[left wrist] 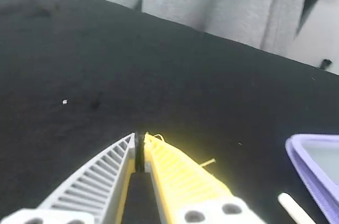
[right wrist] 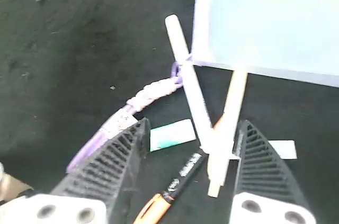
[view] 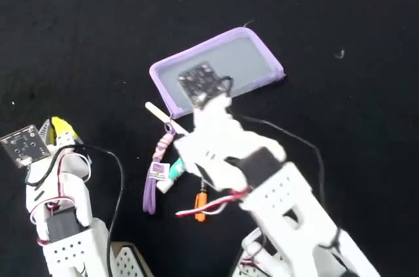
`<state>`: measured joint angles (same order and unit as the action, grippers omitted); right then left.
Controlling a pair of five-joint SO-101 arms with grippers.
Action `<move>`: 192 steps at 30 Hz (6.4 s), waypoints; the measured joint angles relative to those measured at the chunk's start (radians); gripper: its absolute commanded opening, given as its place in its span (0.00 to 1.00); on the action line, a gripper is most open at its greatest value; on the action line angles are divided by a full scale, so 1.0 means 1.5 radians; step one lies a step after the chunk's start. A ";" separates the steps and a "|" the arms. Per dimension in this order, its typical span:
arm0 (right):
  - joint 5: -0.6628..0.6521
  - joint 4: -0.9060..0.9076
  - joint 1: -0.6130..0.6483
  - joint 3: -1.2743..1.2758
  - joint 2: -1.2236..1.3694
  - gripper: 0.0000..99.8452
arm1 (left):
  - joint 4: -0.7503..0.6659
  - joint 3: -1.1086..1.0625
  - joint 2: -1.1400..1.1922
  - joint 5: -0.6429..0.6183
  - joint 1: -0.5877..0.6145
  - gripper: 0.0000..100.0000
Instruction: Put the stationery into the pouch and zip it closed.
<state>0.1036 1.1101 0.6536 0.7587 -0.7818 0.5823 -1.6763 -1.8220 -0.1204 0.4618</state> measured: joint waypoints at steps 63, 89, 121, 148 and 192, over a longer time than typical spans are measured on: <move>0.169 -0.053 0.075 -0.392 0.765 0.25 | 0.000 0.000 0.000 0.002 0.019 0.04; 0.169 0.077 0.071 -0.522 0.874 0.07 | 0.000 0.000 0.000 0.002 0.019 0.04; 0.060 0.242 0.036 -0.661 0.787 0.01 | 0.000 0.000 0.000 0.002 0.019 0.04; 0.055 0.293 -0.094 -1.197 0.769 0.01 | 0.000 0.000 0.000 0.002 0.038 0.04; -0.160 0.416 -0.352 -1.270 0.759 0.01 | 0.000 0.000 0.000 0.002 0.038 0.04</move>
<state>-0.1358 1.7346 0.1258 -1.1469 0.3567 0.5823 -1.6763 -1.8220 -0.1174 0.5186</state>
